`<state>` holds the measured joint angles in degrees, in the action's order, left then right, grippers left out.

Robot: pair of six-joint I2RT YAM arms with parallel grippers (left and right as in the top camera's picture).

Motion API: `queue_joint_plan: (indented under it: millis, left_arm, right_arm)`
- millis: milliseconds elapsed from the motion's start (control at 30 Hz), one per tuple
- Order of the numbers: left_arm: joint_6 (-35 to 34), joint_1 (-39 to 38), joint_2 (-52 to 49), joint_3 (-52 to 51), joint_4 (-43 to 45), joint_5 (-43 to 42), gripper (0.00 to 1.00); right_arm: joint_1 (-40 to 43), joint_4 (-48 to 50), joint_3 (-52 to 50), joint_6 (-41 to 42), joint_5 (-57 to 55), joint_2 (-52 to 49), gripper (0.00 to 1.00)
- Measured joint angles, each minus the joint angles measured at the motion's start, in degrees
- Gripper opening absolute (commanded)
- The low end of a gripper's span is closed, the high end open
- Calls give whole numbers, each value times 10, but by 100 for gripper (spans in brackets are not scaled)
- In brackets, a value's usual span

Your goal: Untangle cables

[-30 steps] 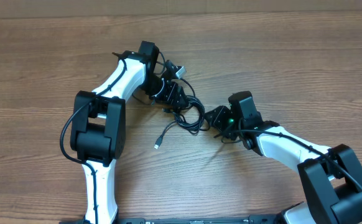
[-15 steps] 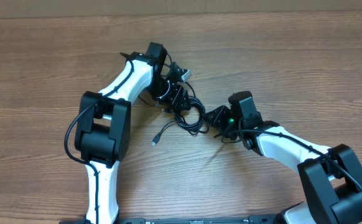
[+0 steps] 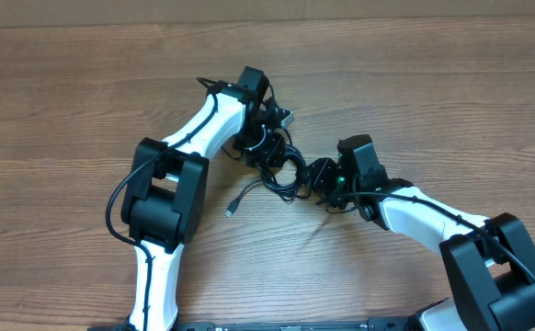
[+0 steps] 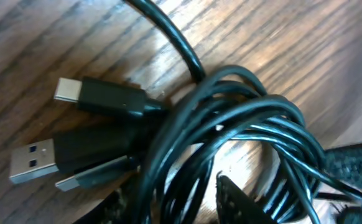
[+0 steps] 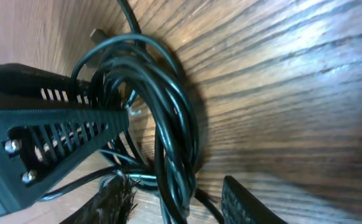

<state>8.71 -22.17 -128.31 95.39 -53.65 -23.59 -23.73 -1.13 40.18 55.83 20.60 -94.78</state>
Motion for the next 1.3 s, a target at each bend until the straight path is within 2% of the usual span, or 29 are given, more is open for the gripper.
queue_joint_plan:
  millis: [133, 267, 333, 400, 467, 500, 533, 567, 633, 733, 833, 900, 967, 1067, 1133, 1200, 1233, 1300]
  left_arm:
    - [-16, 0, 0, 0, 3, 11, 21]
    - [-12, 0, 0, 0, 1, 7, 14]
    - [-6, 4, 0, 0, -5, -13, 7]
    - [13, 18, 0, 0, -15, -50, 4]
    - [38, 42, 0, 0, -30, -99, 5]
    - [72, 77, -1, 0, -49, -169, 6]
    - [77, 83, -2, 0, -50, -177, 7]
    - [120, 112, -2, 0, -73, -245, 7]
    - [176, 138, -2, 0, -103, -318, 8]
    - [236, 153, -2, 0, -134, -376, 8]
    - [279, 154, -2, 0, -139, -420, 4]
    - [291, 154, -2, 0, -139, -437, 4]
    - [294, 154, -2, 0, -139, -455, 4]
    - [283, 155, -2, 0, -135, -479, 4]
    - [257, 155, -2, 0, -129, -487, 4]
    - [176, 155, -2, 0, -119, -493, 4]
    - [108, 155, -2, 0, -118, -487, 4]
    - [44, 155, -2, 0, -109, -476, 4]
  right_arm:
    - [0, -11, 0, 0, 9, 0, 27]
    - [0, -11, 0, -3, 16, 0, 26]
    - [0, -4, 0, -9, 25, 0, 26]
    - [1, 32, -1, -45, 57, -1, 41]
    - [4, 57, 0, -64, 91, -1, 47]
    - [9, 66, 4, -80, 133, -1, 48]
    - [12, 66, 5, -84, 147, -1, 49]
    - [14, 65, 9, -86, 164, 0, 50]
    - [23, 72, 17, -93, 199, 10, 54]
    - [41, 117, 22, -101, 247, 19, 56]
    - [92, 195, 27, -99, 340, 21, 56]
    - [119, 206, 27, -85, 377, 22, 58]
    - [156, 159, 30, -70, 408, 24, 61]
    - [165, 16, 33, -91, 380, 24, 56]
    - [157, -31, 33, -113, 358, 25, 56]
    - [142, -64, 33, -130, 339, 26, 55]
    - [130, -95, 32, -139, 323, 26, 53]
    - [114, -134, 33, -162, 308, 27, 48]
